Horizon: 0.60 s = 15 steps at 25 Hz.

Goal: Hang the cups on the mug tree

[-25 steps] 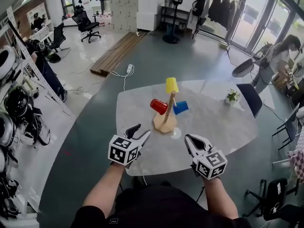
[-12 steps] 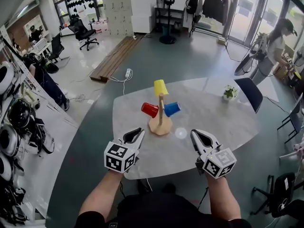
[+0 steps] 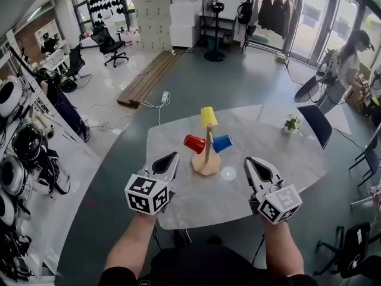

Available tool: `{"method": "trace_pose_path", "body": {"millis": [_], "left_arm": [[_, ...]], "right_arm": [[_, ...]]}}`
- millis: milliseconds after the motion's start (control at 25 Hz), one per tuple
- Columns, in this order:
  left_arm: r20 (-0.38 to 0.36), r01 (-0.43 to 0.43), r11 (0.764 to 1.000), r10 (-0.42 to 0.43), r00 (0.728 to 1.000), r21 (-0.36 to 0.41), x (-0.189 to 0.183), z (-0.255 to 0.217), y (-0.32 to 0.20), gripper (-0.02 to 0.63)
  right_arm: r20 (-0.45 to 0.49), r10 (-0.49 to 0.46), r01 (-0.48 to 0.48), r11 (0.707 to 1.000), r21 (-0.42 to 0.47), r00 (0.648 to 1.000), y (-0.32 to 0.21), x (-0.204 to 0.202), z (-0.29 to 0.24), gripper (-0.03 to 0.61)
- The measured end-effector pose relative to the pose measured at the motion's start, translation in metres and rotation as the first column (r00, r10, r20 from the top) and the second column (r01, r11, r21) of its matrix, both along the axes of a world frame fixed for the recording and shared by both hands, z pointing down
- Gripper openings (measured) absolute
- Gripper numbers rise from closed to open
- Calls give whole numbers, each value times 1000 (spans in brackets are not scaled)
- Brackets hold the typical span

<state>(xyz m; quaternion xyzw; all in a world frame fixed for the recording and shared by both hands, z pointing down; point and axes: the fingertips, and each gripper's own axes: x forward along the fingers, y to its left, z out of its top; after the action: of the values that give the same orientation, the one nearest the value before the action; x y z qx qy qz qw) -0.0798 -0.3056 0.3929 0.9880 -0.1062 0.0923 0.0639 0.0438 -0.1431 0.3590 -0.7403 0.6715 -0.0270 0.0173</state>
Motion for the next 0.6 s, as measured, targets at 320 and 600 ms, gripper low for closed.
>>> {"method": "trace_pose_path", "body": {"millis": [320, 600], "left_arm": [[0, 56, 996, -56, 998, -70, -10, 24, -13, 11], [5, 35, 998, -35, 999, -46, -4, 24, -10, 11]], "right_arm": [[41, -12, 15, 999, -50, 999, -11, -16, 28, 11], [20, -23, 23, 999, -46, 1000, -17, -16, 18, 11]]}}
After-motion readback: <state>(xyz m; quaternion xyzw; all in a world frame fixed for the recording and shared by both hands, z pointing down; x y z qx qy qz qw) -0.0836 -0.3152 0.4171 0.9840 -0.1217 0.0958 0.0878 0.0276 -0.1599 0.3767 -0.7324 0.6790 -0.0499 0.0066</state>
